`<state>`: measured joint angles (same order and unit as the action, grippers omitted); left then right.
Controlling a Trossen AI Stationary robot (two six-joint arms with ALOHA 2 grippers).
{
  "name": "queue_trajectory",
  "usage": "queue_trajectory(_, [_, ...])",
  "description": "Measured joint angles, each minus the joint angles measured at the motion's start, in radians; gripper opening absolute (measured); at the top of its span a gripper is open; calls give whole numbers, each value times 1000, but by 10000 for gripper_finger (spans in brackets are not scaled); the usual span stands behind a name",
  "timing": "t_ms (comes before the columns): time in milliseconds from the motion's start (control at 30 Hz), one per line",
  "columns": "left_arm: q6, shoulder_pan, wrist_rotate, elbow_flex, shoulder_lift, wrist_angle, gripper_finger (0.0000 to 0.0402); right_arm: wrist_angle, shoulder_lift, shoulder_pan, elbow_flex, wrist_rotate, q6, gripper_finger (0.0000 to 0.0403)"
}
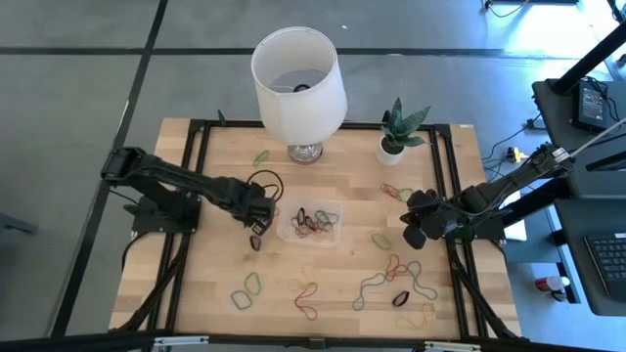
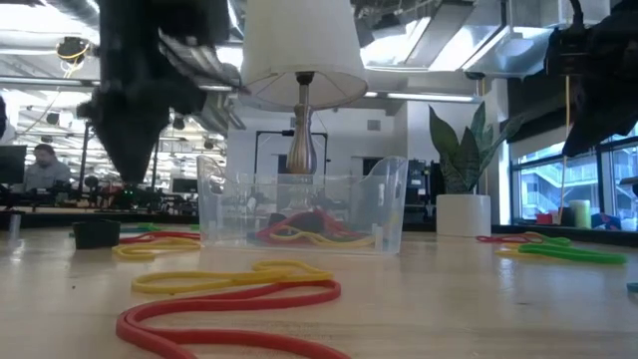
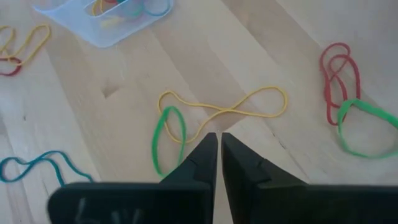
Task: Pick and place rubber bands into bin
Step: Put the left black rubber band into the transparent bin
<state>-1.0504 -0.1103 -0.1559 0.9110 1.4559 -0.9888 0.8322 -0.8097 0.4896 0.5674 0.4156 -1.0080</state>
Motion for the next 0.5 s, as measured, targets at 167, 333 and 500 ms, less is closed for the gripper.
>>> queue_trajectory(167, [39, 53, 3, -26, 72, 58, 147, 0, 0, 0, 0, 0, -5, 27])
queue_trajectory(333, [82, 81, 5, -27, 116, 137, 161, -1, 0, 0, 0, 0, -4, 27])
queue_trajectory(500, [84, 74, 62, -27, 159, 155, 156, -2, 0, 0, 0, 0, -4, 27])
